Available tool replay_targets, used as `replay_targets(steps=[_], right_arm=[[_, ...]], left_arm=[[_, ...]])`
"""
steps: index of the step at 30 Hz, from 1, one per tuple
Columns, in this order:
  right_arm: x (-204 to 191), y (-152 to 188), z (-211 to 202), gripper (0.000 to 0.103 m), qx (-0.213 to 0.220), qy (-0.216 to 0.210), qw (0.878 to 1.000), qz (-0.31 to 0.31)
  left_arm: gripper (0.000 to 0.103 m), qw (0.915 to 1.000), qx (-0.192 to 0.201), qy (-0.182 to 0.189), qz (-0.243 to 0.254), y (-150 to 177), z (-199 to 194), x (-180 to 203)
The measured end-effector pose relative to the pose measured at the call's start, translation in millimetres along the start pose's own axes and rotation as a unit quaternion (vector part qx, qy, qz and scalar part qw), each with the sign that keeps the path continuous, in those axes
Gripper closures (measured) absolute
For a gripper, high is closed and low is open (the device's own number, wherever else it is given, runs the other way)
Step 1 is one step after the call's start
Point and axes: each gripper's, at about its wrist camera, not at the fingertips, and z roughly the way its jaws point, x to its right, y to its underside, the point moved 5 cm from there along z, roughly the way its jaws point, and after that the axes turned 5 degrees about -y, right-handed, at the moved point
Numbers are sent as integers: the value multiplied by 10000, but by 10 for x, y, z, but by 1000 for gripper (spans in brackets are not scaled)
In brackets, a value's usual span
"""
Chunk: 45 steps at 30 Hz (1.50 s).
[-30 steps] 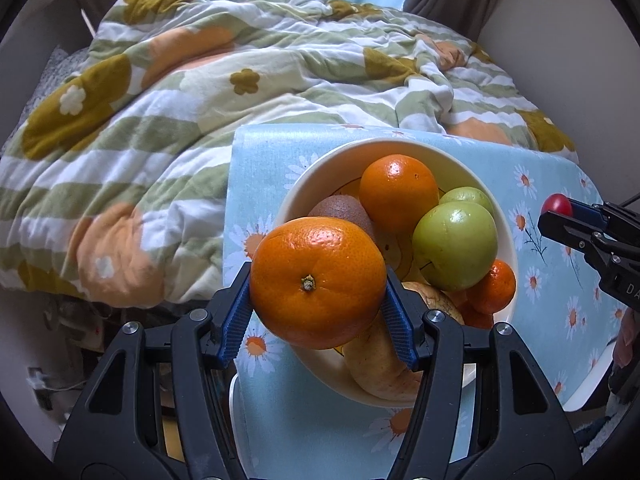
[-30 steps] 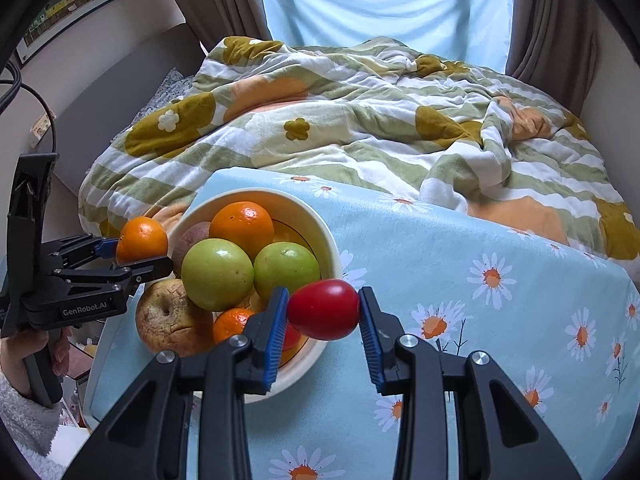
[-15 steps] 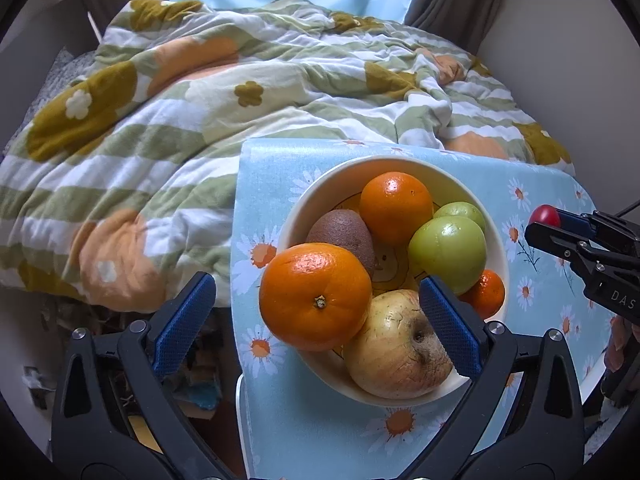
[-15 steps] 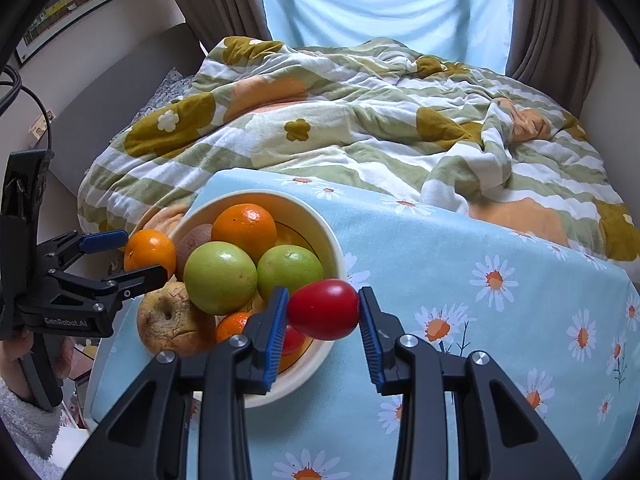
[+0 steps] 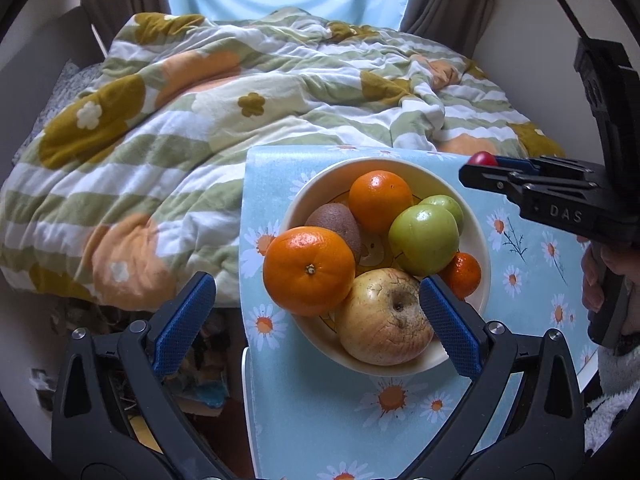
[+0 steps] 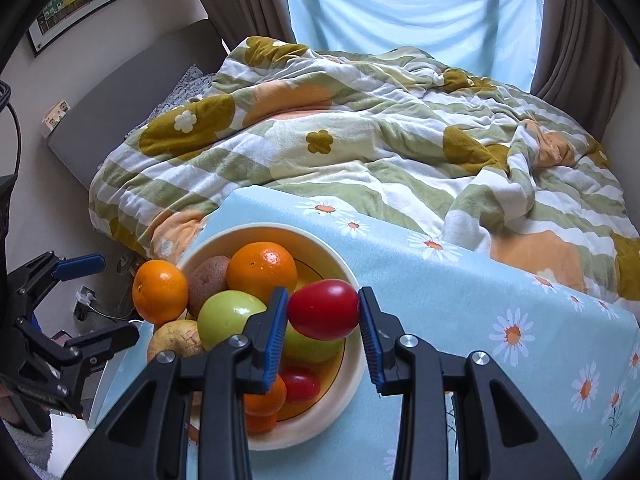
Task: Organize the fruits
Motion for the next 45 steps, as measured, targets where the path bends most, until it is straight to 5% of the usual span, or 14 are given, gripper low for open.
replay_targets(steps=[14,18,19,26,28,37,45], right_arm=[[54,-158,380,70,-223,-129,9996,116],[42,-164,340,19,-66,-212,9995,209],[41,-161,325,13,-30,-191,9996,213],[30,-127,159,11,168,72,9994,296],[32,-124,61,1,231,105,9992,311],[90,2,-795,1,683,368,9962,408],[175,490,-1759,1,706,1045,9910,441]], left_arm=[[0,9995,-63,-43,294,93,65,-10],[0,9994,-44,-16,356,107,61,-7],[0,9994,-39,3,357,112,57,-3],[0,9989,-20,-14,471,137,-21,58],[0,9988,5,-38,495,131,-63,84],[0,9976,410,-185,523,64,-609,452],[0,9953,903,-202,296,60,-1236,938]])
